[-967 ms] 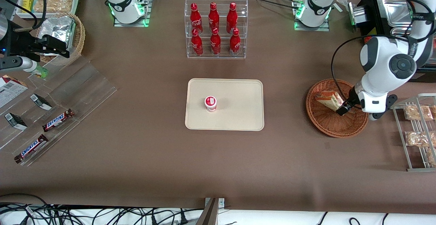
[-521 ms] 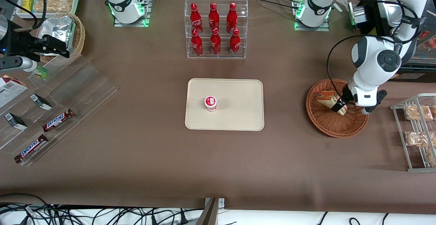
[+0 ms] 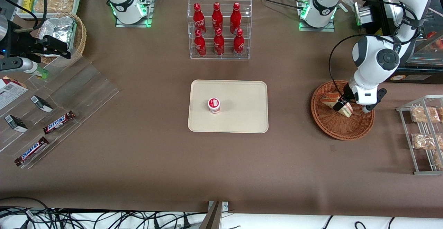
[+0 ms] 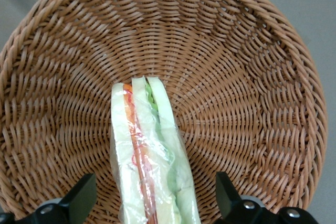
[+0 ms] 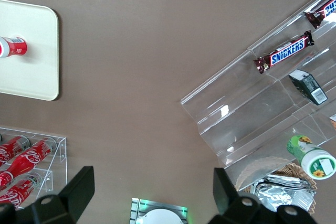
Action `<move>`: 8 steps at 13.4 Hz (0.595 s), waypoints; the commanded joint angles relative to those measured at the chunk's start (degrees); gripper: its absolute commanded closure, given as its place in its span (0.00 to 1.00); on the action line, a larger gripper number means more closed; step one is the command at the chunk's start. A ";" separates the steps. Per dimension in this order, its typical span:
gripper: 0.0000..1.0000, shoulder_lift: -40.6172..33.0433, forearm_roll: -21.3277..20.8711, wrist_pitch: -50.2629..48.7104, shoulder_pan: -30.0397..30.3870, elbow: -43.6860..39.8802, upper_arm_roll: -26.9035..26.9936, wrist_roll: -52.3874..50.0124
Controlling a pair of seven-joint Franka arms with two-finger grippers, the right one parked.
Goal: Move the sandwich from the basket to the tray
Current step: 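Close the left gripper on the wrapped sandwich, then lift the sandwich up out of the basket with the left gripper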
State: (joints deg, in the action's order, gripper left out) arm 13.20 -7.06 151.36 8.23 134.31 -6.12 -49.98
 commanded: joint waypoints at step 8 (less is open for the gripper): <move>1.00 -0.10 -2.00 0.87 0.55 0.69 -0.39 -1.09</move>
State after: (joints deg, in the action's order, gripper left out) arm 13.26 -7.06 151.54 8.36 134.52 -6.13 -50.18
